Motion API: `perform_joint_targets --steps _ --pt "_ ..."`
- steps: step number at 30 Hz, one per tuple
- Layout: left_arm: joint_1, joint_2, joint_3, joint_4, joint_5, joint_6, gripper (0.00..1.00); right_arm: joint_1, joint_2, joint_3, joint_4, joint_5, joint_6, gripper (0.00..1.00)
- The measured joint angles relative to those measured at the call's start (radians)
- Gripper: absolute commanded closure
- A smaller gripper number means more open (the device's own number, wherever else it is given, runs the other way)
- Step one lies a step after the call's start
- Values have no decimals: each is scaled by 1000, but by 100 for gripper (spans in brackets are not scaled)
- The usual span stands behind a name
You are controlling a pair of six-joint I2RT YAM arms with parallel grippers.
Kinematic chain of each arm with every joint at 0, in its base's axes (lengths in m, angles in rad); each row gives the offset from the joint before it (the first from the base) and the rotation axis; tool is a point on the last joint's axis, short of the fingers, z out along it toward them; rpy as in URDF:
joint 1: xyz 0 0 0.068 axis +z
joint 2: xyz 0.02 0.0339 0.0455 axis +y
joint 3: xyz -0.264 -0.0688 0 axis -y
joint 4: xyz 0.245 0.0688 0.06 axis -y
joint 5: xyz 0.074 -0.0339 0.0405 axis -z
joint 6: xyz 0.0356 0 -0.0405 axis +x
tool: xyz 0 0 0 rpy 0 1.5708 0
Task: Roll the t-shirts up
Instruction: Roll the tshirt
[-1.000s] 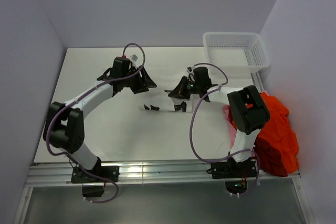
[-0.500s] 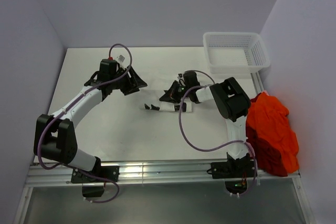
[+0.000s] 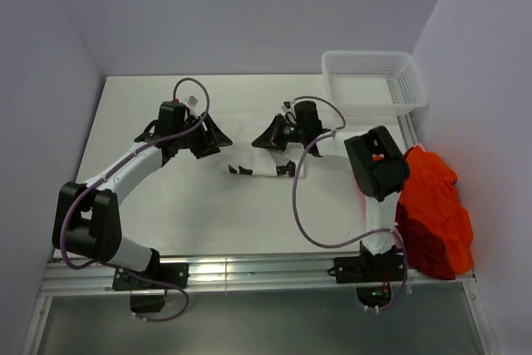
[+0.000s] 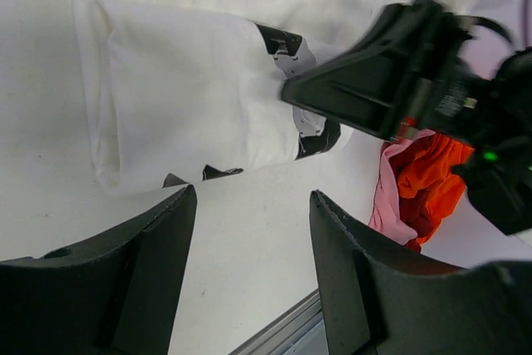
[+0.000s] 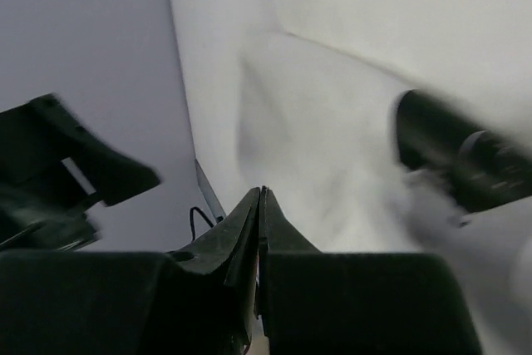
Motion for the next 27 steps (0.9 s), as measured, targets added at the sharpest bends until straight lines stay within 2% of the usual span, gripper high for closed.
perform_joint_targets --steps 6,9,13,21,27 --pt "-5 -31 -64 58 12 -13 38 0 -236 -113 49 3 -14 92" --pt "-19 -23 -85 97 32 -32 38 5 -267 -163 91 2 -8 93" --pt "-44 26 -85 156 61 -50 38 23 -215 -203 101 2 -1 94" --pt "-63 146 -85 208 85 -56 38 60 -2 -203 87 8 -11 95" --pt "-63 190 -85 232 90 -56 39 58 2 -202 106 -8 -11 95"
